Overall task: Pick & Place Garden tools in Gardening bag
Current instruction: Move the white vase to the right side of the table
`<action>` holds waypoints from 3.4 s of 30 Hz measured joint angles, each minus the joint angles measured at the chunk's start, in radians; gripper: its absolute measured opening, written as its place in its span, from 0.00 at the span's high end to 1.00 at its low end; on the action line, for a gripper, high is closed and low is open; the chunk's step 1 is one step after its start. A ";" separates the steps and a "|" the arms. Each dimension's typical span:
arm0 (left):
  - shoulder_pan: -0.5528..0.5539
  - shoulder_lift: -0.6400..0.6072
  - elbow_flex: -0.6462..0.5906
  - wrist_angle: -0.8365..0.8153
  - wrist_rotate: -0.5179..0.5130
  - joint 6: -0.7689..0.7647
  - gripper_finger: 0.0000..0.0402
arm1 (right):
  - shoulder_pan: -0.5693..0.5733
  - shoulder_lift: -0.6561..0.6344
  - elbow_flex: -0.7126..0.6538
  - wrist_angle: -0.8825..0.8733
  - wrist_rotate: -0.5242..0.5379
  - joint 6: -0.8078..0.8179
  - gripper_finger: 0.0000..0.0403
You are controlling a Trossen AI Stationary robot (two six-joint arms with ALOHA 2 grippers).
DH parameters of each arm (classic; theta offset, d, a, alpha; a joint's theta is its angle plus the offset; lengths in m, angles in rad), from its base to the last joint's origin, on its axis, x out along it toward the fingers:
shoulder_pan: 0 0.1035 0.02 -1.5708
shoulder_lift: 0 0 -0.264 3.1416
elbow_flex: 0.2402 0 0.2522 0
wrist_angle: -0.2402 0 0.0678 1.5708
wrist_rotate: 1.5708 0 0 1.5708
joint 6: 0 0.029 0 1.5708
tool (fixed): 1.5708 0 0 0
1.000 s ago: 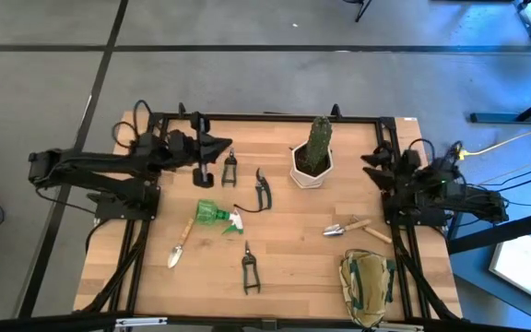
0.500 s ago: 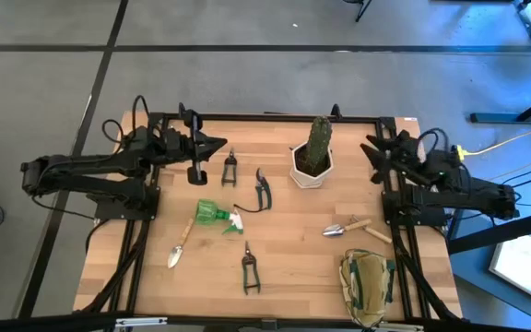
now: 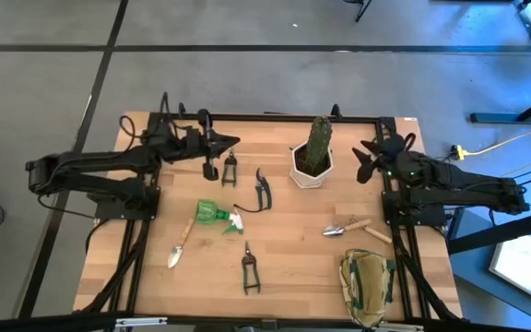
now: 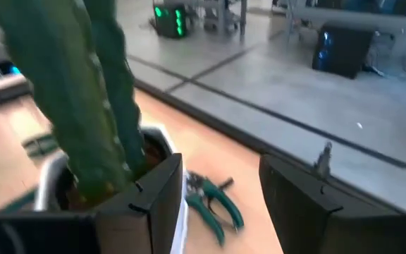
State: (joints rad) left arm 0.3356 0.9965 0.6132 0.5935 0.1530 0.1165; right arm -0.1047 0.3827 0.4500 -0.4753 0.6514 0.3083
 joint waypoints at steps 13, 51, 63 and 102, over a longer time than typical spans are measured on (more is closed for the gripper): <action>-0.075 0.120 0.076 0.041 0.116 -0.084 0.99 | -0.126 0.192 0.000 -0.152 -0.017 0.130 0.52; -0.145 0.097 0.076 0.053 0.224 0.085 0.99 | -0.832 0.874 0.101 0.294 -0.902 0.064 0.52; -0.141 0.097 0.075 0.013 0.225 0.078 0.99 | -0.772 1.046 0.234 0.247 -0.907 -0.094 0.52; -0.141 0.097 0.075 -0.014 0.223 0.072 0.99 | -0.771 1.057 0.233 0.177 -1.021 0.261 0.52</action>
State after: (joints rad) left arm 0.1945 1.0939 0.6884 0.5793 0.3765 0.1886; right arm -0.8757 1.4399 0.6830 -0.2987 -0.3701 0.5694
